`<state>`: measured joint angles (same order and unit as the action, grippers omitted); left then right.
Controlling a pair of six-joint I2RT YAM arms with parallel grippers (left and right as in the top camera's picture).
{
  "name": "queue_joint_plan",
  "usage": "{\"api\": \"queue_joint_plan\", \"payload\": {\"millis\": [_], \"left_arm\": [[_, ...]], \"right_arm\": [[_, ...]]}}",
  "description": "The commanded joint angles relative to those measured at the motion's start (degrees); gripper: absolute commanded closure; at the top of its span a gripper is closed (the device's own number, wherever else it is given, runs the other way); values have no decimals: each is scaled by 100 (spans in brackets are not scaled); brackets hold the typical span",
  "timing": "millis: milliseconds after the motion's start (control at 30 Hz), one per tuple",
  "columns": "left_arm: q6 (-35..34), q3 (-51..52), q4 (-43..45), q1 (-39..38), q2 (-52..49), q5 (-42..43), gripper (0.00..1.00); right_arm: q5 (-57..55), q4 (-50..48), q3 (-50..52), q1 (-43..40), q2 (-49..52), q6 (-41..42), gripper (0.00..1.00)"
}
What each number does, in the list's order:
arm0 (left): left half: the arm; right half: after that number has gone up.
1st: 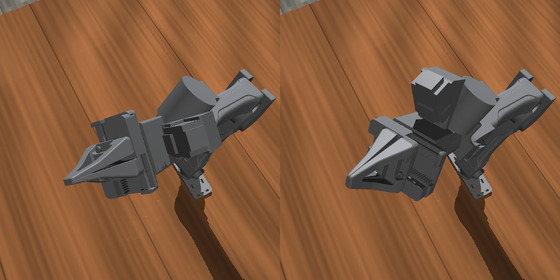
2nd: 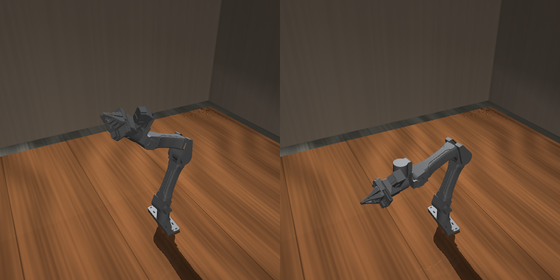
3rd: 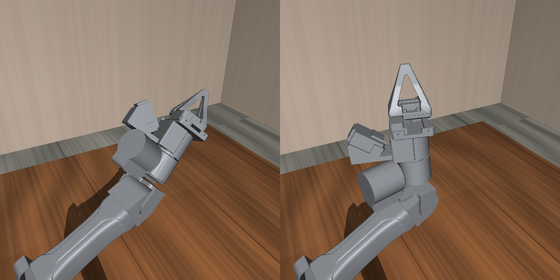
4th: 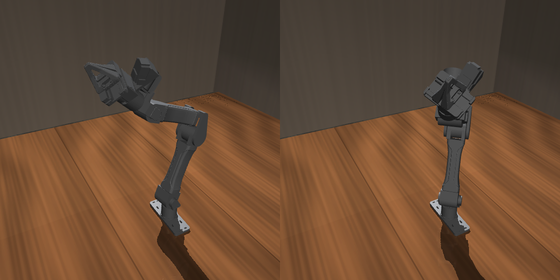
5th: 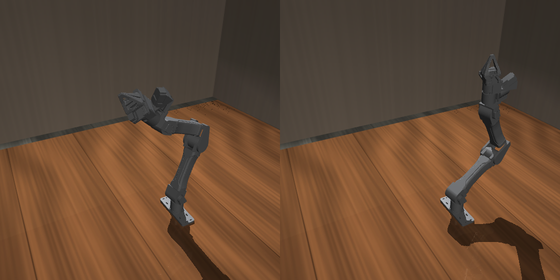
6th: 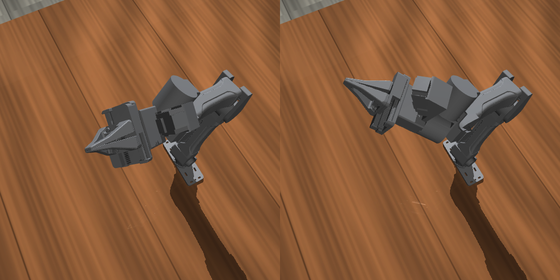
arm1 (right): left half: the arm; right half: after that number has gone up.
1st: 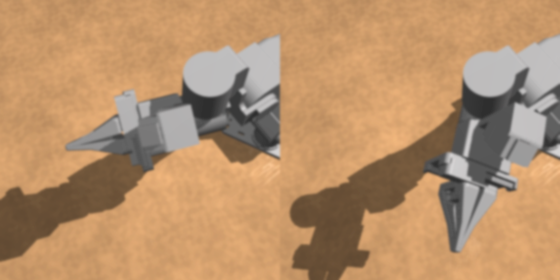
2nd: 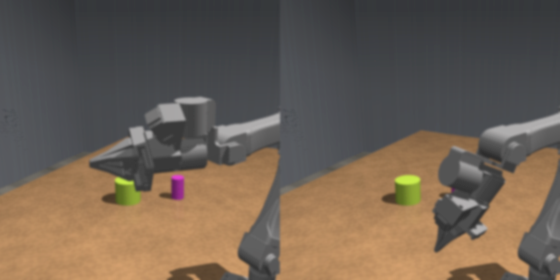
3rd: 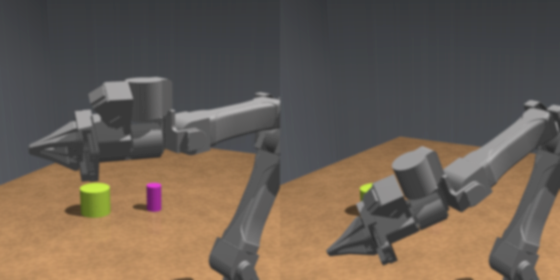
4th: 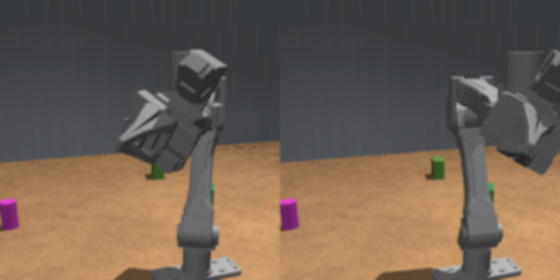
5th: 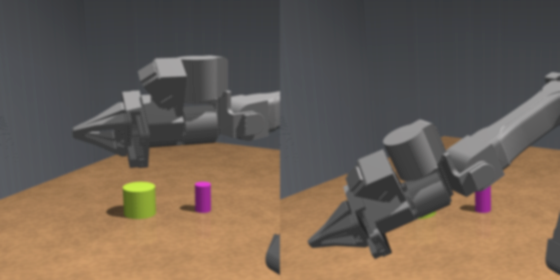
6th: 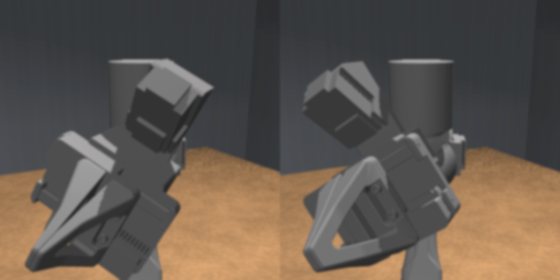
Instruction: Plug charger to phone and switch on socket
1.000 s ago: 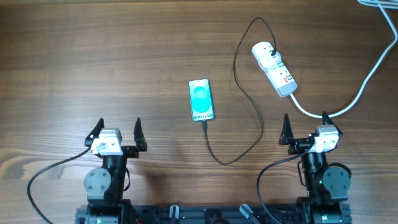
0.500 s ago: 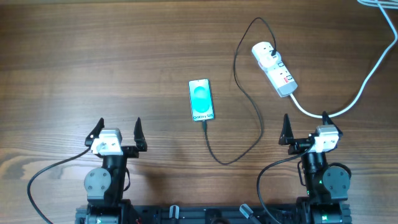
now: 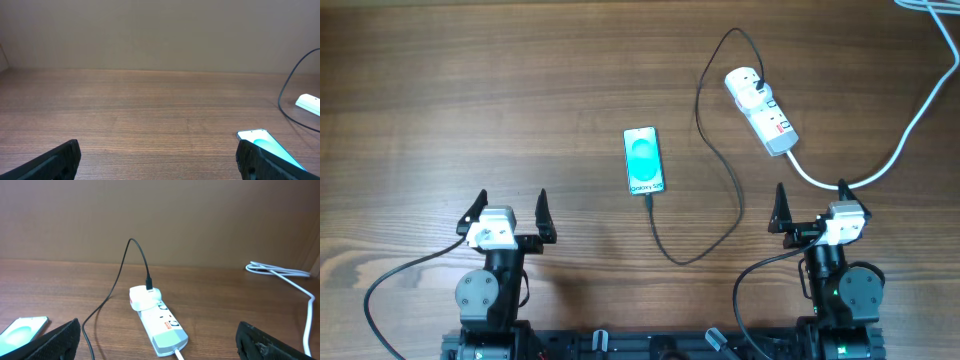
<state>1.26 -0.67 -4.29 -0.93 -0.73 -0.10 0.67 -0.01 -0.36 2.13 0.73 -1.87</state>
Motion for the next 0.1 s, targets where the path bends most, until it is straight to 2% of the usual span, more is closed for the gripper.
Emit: {"api": "queue_joint_plan", "payload": {"millis": [0,67], "left_arm": [[92,33,-4,46,42,68,0],[92,33,-4,46,42,70,0]], "right_arm": [[76,-15,7,-28,-52,-111,0],[76,-15,7,-28,-52,-111,0]]}}
